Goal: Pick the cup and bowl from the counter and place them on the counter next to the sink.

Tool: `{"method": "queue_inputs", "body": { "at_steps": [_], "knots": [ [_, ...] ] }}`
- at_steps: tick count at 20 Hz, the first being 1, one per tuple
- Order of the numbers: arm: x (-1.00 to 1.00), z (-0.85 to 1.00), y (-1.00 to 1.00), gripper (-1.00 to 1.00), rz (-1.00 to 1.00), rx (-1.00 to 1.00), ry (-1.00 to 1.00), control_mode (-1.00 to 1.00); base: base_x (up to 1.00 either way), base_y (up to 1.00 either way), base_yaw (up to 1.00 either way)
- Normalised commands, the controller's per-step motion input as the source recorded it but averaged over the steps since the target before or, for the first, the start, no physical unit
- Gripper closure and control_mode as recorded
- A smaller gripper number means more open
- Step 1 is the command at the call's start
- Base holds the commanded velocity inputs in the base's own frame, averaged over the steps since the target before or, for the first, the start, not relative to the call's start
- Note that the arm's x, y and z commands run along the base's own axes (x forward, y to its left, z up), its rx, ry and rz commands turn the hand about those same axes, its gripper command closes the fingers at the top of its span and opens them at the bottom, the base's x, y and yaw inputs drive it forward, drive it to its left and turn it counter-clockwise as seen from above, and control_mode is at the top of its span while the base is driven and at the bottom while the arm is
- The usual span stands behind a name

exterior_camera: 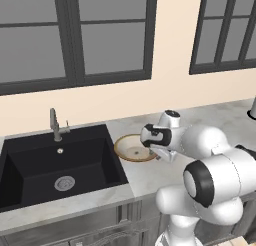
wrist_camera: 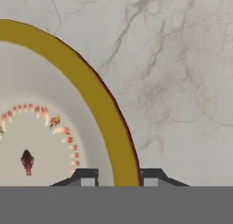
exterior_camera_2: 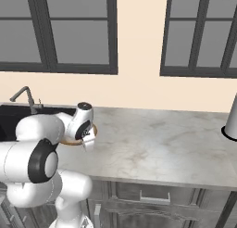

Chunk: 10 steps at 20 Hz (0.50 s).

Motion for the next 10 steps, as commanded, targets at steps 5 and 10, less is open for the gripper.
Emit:
{"method": "queue_inputs", "body": {
  "at_steps": [5,10],
  "knots": [
    [0.00,0.00,0.00,-1.00,0.00,0.00,0.00,-1.00,0.00,0.00,0.00],
    [-0.04,0.05,0.00,-1.00,0.01,0.00,0.00,-1.00,0.00,0.00,0.00]
  ]
}}
